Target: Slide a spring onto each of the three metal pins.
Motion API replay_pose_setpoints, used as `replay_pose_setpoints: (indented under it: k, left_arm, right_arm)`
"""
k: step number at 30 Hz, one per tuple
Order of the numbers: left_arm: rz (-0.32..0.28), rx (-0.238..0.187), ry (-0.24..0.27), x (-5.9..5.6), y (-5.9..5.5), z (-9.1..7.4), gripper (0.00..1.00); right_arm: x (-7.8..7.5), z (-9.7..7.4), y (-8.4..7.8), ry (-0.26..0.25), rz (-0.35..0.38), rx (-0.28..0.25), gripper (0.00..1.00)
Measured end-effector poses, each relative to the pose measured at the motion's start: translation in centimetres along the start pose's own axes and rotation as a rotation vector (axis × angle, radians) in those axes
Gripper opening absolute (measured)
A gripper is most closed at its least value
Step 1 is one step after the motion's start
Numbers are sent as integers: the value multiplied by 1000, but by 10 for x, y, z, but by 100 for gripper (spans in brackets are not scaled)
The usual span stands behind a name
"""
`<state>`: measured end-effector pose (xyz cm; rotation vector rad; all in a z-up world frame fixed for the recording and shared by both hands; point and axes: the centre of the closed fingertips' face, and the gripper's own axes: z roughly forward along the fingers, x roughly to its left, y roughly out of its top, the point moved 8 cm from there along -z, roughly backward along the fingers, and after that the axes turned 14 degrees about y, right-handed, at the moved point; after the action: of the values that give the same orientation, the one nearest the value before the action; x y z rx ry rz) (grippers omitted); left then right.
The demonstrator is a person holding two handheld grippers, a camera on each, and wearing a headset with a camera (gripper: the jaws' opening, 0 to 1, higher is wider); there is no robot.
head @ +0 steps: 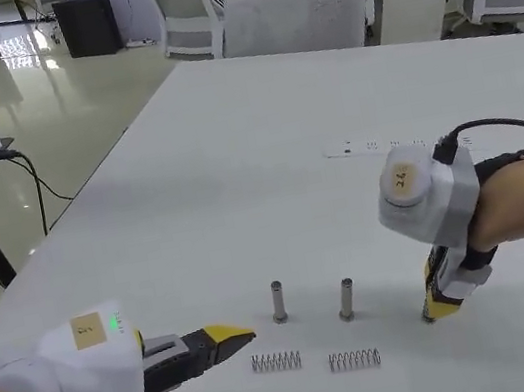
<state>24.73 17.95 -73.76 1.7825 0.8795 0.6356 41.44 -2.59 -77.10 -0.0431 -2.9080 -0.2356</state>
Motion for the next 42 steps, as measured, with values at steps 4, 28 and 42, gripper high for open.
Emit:
replay_pose_setpoints:
  k: [4,28,42]
  left_arm:
    - [1,-1,-2,0,1,0,48]
    - [10,-2,-3,-2,2,-1,48]
    - [15,-4,-3,-3,2,-2,47]
  right_arm:
    - [0,1,0,2,-1,-6,9]
    - [11,-14,10,-54,-61,-52,20]
    - [32,-15,30,-36,-109,-89,20]
